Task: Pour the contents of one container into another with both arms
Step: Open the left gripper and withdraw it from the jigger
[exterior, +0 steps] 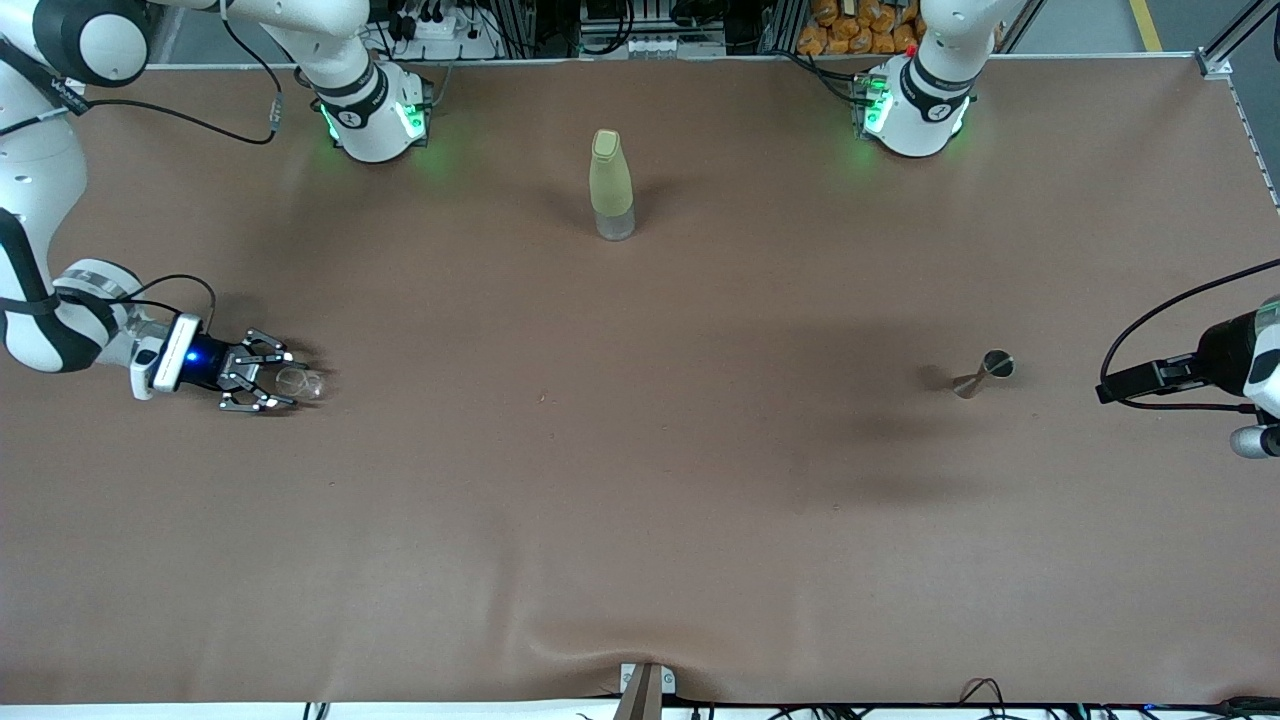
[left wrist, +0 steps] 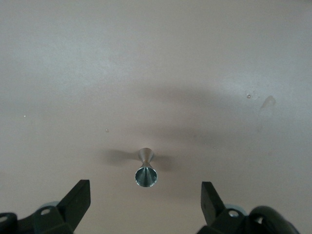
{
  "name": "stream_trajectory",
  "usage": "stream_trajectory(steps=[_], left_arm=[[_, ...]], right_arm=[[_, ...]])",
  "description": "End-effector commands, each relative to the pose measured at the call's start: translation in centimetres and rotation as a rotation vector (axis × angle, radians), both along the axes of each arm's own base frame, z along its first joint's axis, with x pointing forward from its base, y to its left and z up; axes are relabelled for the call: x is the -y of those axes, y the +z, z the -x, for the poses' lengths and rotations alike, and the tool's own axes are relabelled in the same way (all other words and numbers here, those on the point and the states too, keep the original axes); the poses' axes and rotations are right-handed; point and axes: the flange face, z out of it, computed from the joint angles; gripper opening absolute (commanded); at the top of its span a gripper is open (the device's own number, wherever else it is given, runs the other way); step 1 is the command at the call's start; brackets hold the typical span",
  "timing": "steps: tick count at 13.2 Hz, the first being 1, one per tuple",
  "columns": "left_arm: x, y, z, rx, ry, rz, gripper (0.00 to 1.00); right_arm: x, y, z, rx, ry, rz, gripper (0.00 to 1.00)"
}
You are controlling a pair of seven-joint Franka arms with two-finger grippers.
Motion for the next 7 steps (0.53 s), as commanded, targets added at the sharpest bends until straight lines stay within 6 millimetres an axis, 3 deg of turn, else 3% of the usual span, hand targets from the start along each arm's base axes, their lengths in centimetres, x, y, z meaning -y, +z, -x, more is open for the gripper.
stream_trajectory(steps=[1,2,7], left_arm=[[0.0,1.2,0.4,0.019,0.012,-0.034,1.0],[0.0,1.2,0.3,0.021,0.01,-0.034,1.0],[1.5,1.3,0.0,0.034,0.014,-0.053,1.0]], right_arm=[[0.4,0.5,-0.3,0.021,-0.015,-0.017,0.9],[0.4,0.4,-0.1,0.015,-0.016,-0.019,1.0],[0.9,0.3,0.8,-0.012,-0.006,-0.01,1.0]])
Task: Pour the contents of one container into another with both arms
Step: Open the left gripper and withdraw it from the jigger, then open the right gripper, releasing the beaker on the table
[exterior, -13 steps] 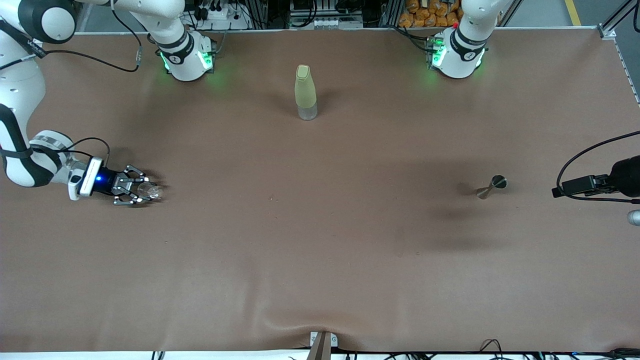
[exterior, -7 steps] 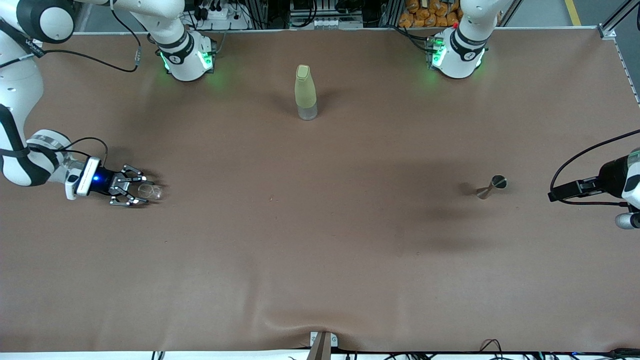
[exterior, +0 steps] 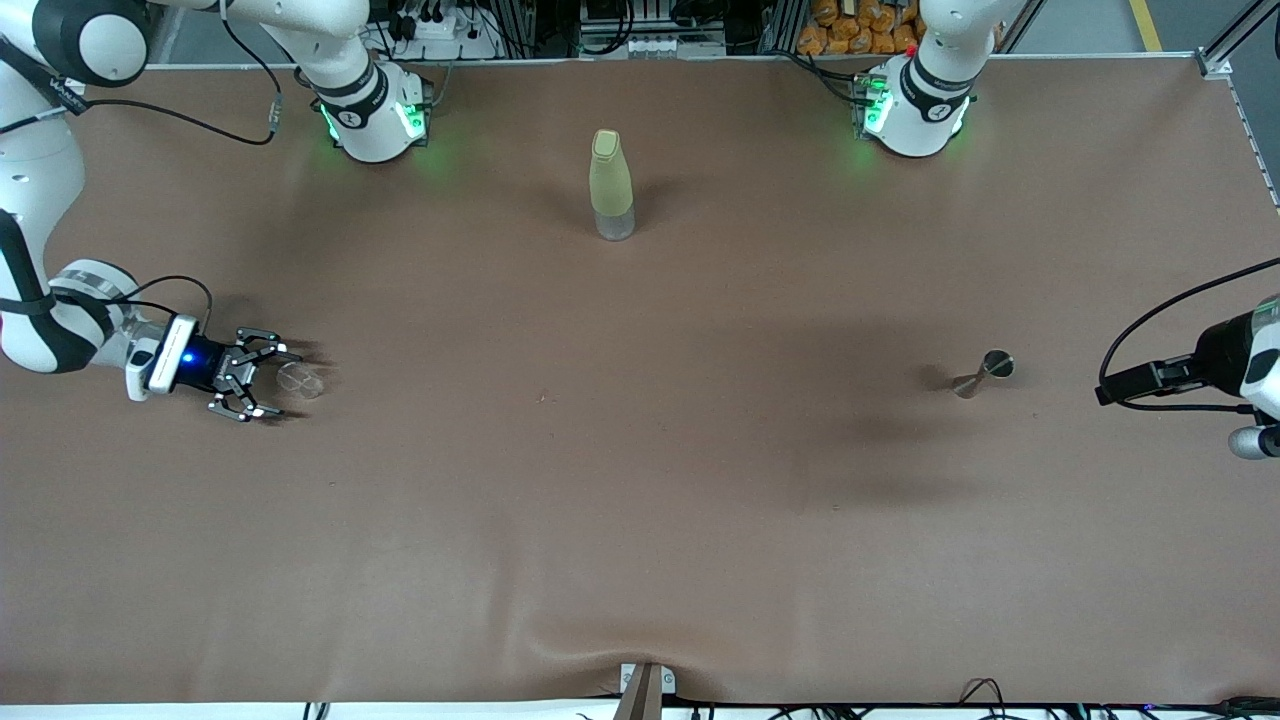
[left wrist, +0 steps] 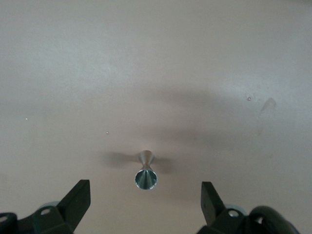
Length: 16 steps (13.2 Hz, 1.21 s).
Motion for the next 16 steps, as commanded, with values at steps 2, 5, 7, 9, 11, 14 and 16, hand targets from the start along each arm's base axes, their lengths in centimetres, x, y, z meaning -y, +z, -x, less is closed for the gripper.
stream_trajectory(steps=[2,5,7,9,11,14,16], left_arm=[[1.0,2.1,0.4,0.04,0.029,-0.005,1.0],[0.9,3.8,0.8,0.09,0.051,0.03,1.0],[1.9,3.8,0.9,0.087,0.034,0.023,1.0],[2.9,2.8,0.9,0.076,0.023,0.009,1.0],[3.1,1.6,1.1,0.113,0.026,0.004,1.0],[2.9,1.3,2.1,0.18,0.018,0.01,1.0],[2.9,1.4,2.2,0.182,-0.008,0.018,1.0]], right_arm=[[1.6,0.5,0.8,-0.016,0.004,0.014,1.0],[2.5,0.4,1.7,-0.079,0.016,0.031,1.0],[3.6,2.1,0.6,-0.046,0.011,0.058,1.0],[4.6,3.8,-0.7,-0.035,0.012,0.086,1.0],[6.3,6.8,-2.6,-0.031,0.029,0.144,1.0],[8.2,11.7,-5.2,-0.163,0.041,0.146,1.0],[8.1,15.3,-7.2,-0.219,0.028,0.181,1.0]])
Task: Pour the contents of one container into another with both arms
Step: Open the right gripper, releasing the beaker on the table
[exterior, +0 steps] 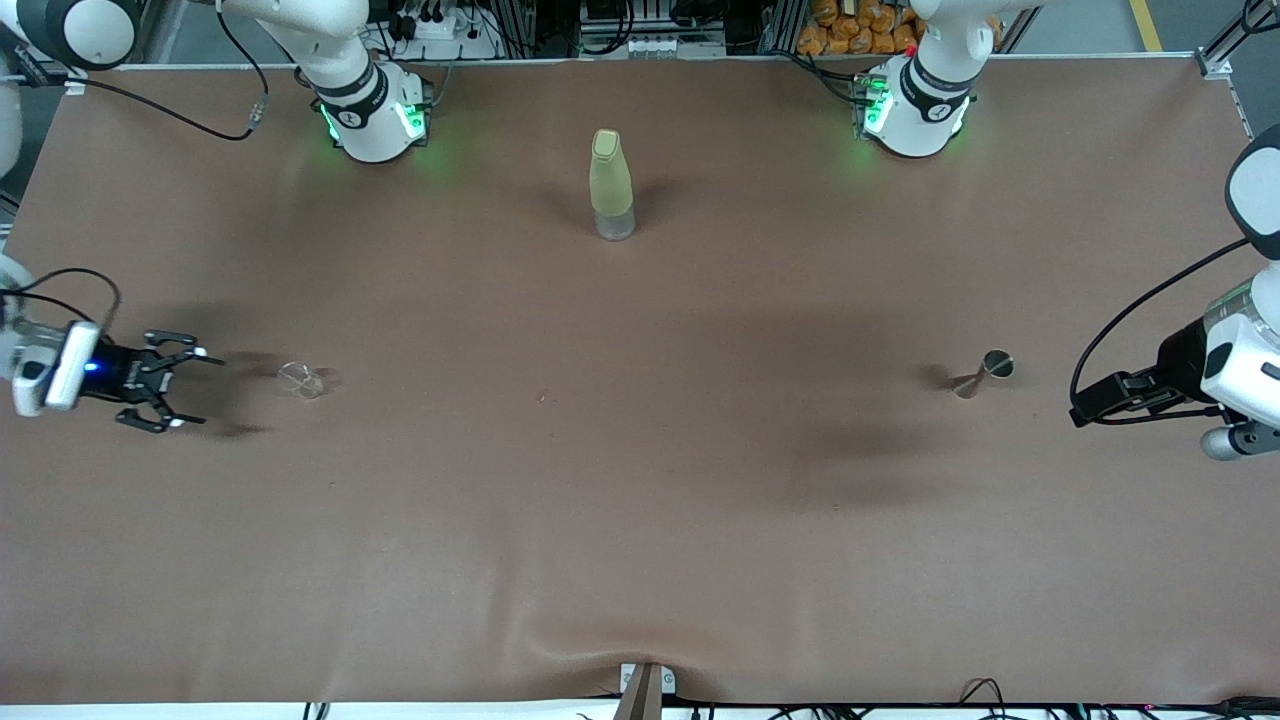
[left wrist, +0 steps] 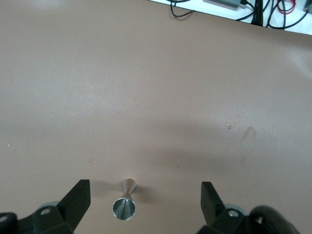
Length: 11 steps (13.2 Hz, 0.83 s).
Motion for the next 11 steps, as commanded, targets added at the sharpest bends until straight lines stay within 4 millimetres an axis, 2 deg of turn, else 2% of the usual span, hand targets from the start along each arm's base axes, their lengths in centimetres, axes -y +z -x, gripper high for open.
stream_trajectory(steps=[1,2,6,10,11], left_arm=[[-0.4,1.1,1.4,0.025,-0.02,0.006,1.0],[-0.5,1.3,1.3,0.03,-0.02,0.006,1.0],[-0.4,2.6,1.9,-0.014,-0.045,0.004,1.0],[-0.2,3.8,2.4,-0.035,-0.051,0.003,1.0],[0.0,3.9,2.5,-0.041,-0.056,-0.001,1.0]], right_arm=[[0.2,5.9,-2.4,-0.085,-0.038,0.041,1.0],[-0.5,7.7,-3.5,-0.122,-0.064,0.055,1.0],[-5.9,15.4,-7.3,-0.254,-0.218,0.182,1.0],[-10.9,22.3,-8.4,-0.415,-0.398,0.374,1.0],[-12.3,23.3,-8.7,-0.439,-0.433,0.423,1.0]])
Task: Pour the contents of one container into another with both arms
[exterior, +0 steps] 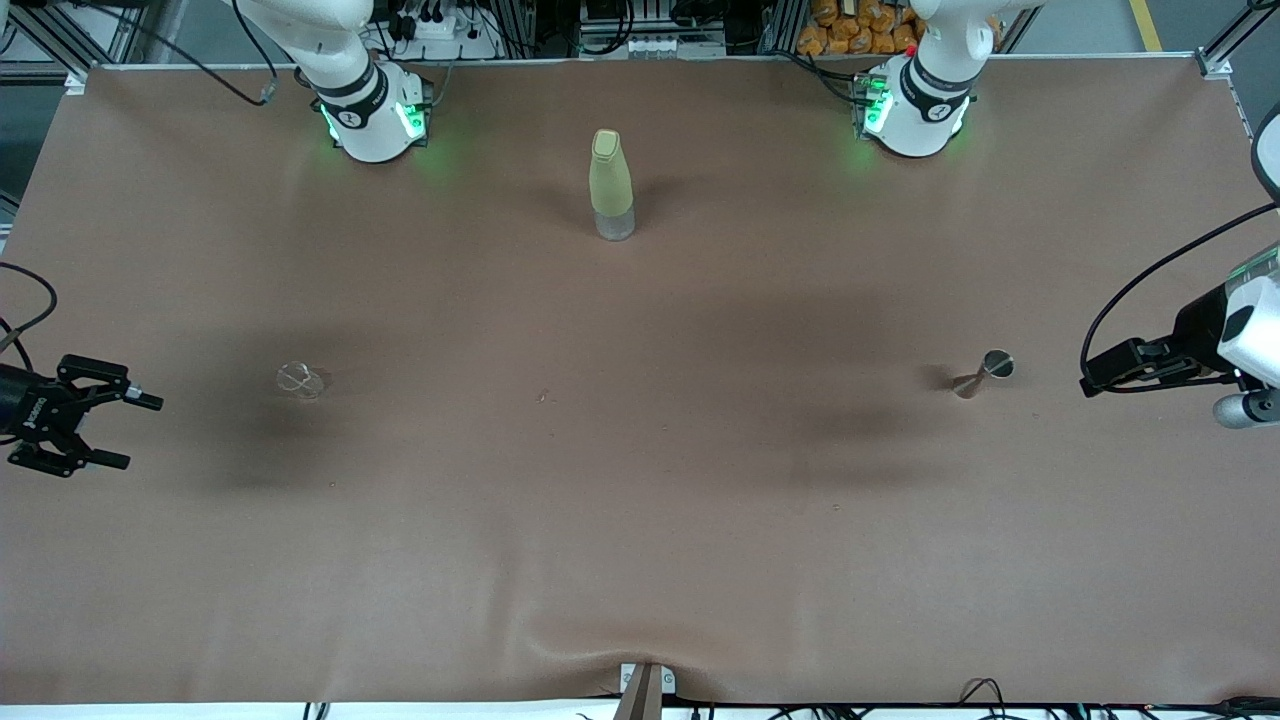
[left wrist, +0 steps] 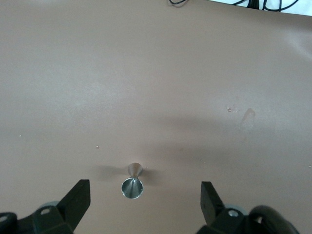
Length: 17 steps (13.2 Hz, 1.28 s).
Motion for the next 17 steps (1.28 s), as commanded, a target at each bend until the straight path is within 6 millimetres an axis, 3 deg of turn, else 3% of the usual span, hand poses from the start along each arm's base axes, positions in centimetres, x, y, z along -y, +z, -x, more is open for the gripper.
stream_trajectory(steps=[1,5,10,13,17], left_arm=[[0.1,1.9,0.8,0.005,-0.015,0.002,1.0],[-0.2,3.5,1.4,0.031,-0.011,0.004,1.0],[0.3,4.1,1.6,0.042,-0.022,-0.005,1.0],[0.3,4.2,1.7,0.036,-0.023,-0.003,1.0],[0.3,4.1,1.8,0.029,-0.017,-0.003,1.0]], right_arm=[[-3.1,4.0,0.4,-0.079,-0.109,0.135,1.0],[-7.6,8.0,1.5,-0.225,-0.31,0.281,1.0],[-11.7,11.9,6.1,-0.33,-0.539,0.412,1.0],[-11.4,13.9,8.3,-0.391,-0.653,0.48,1.0],[-10.6,16.0,10.9,-0.4,-0.649,0.6,1.0]])
